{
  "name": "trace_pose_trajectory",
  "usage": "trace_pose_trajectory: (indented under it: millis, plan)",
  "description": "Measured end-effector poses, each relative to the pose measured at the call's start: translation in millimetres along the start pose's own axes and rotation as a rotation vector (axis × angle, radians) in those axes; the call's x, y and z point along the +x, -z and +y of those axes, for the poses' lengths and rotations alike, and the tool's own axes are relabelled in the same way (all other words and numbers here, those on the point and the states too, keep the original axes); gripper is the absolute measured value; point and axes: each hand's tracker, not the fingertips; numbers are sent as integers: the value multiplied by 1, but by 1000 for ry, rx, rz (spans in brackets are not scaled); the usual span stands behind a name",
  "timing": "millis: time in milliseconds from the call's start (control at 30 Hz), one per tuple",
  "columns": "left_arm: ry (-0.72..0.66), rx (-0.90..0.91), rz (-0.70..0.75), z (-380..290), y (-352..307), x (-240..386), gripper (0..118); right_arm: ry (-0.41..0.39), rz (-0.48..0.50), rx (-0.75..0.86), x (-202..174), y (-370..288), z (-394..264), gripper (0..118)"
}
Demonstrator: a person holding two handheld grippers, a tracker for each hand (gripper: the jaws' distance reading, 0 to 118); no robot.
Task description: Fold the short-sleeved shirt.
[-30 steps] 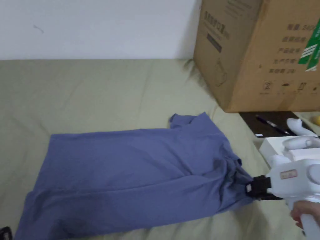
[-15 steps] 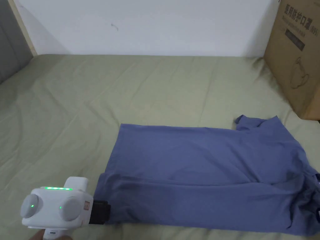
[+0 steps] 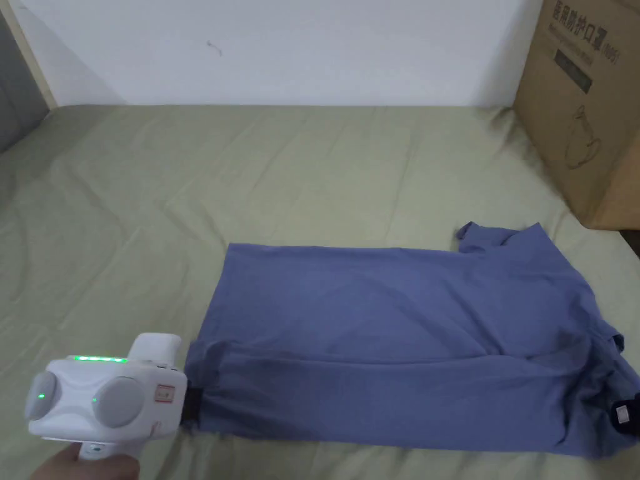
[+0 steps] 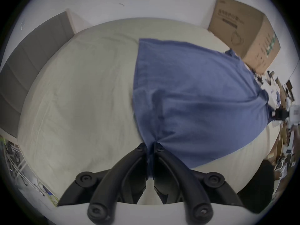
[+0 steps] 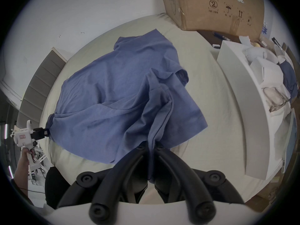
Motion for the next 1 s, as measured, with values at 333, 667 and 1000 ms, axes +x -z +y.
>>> trace_pose_trajectory:
  millis: [333, 667, 1000]
  plan:
    - [40, 84, 15, 21, -64, -9, 5, 13, -17, 54, 27, -66, 1, 5]
    - [25, -39, -37, -41, -97, -14, 5, 190, 50, -64, 50, -109, -77, 5]
    - [64, -9, 92, -88, -54, -18, 45, 145, -172, -96, 41, -63, -108, 66]
